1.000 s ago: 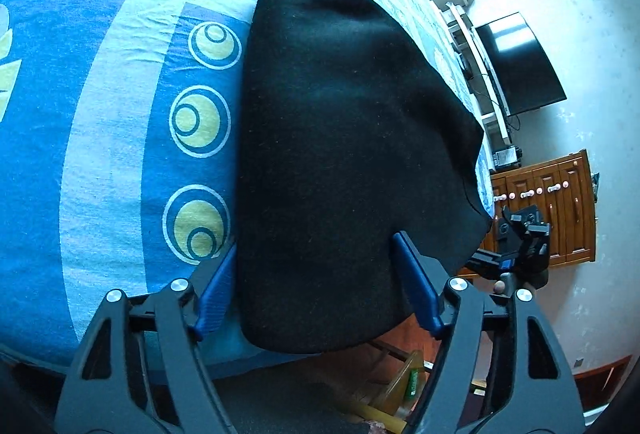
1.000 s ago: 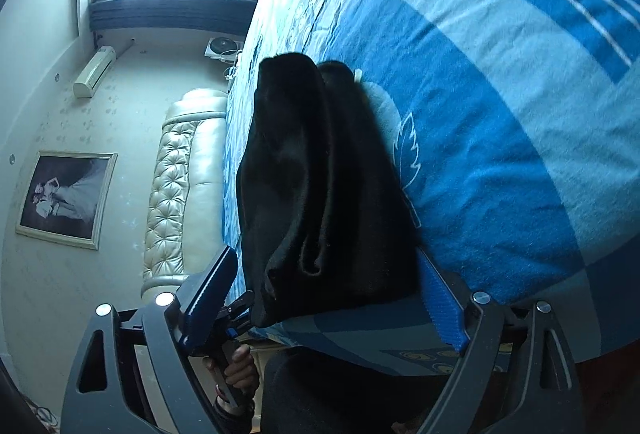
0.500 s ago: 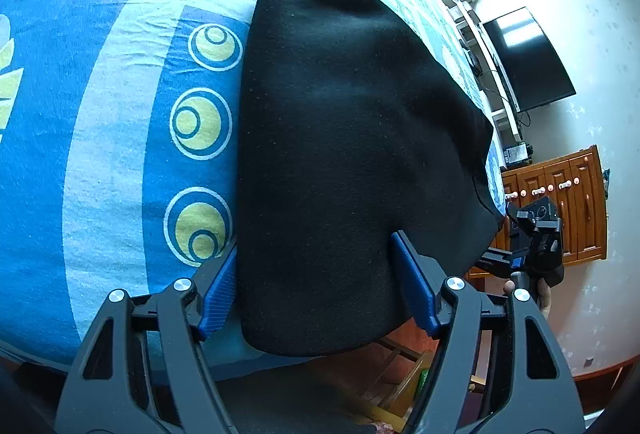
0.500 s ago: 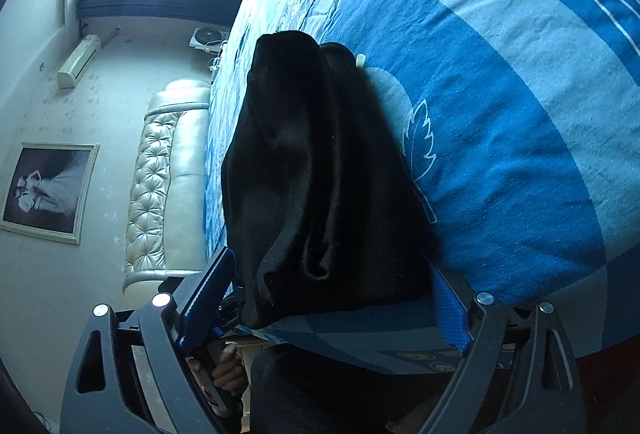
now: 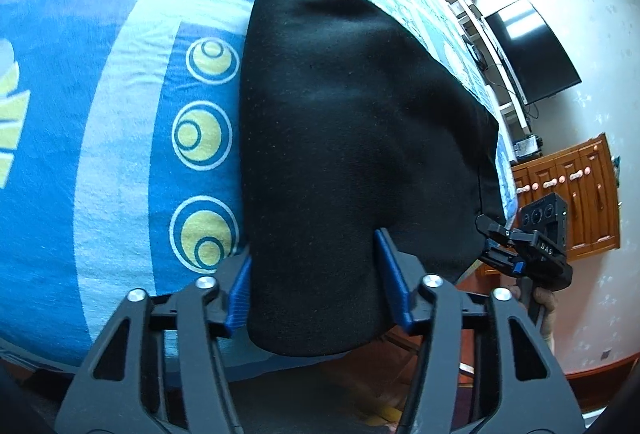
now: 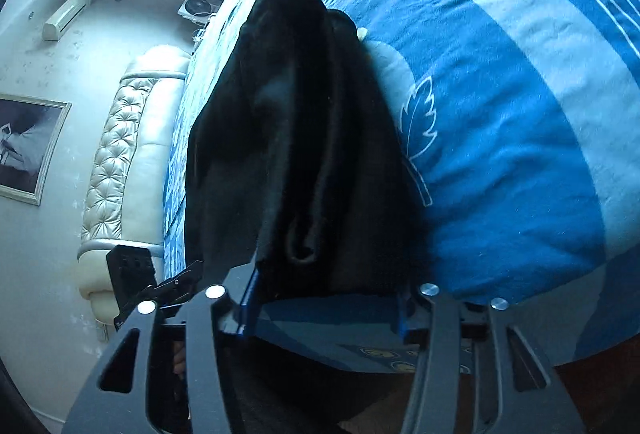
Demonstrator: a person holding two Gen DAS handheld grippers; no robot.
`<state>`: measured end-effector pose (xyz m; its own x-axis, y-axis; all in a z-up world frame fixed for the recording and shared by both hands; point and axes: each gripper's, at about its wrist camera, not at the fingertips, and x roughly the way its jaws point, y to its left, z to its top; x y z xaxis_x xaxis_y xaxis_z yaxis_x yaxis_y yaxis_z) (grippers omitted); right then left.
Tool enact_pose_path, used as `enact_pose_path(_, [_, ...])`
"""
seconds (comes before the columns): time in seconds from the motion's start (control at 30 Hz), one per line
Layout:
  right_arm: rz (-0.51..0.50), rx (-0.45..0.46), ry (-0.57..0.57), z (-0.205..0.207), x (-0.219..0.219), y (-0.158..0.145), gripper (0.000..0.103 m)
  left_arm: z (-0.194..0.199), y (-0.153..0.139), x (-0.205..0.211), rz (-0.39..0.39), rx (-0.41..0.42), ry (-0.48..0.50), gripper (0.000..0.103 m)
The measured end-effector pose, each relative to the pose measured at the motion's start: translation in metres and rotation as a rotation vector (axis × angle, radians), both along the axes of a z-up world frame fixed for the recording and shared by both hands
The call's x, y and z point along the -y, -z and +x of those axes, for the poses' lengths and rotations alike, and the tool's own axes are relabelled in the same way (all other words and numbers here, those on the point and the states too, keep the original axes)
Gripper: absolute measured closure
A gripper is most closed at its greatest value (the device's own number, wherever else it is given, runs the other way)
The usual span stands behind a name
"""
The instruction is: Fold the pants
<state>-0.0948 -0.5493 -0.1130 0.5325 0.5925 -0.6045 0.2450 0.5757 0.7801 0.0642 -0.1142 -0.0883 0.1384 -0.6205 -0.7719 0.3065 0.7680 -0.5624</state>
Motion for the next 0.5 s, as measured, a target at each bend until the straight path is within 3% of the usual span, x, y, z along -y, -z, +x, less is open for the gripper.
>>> enact_pose_path(0.2, [0.003, 0.021, 0.006, -0.001, -0.009, -0.003, 0.056, -0.002, -0.01, -0.005, 0.027, 0.054, 0.019, 0.062])
enact_pose_path(0.5, [0.01, 0.024, -0.033, 0.017, -0.029, -0.002, 0.056, 0.0, -0.015, -0.036, 0.071, 0.086, -0.012, 0.063])
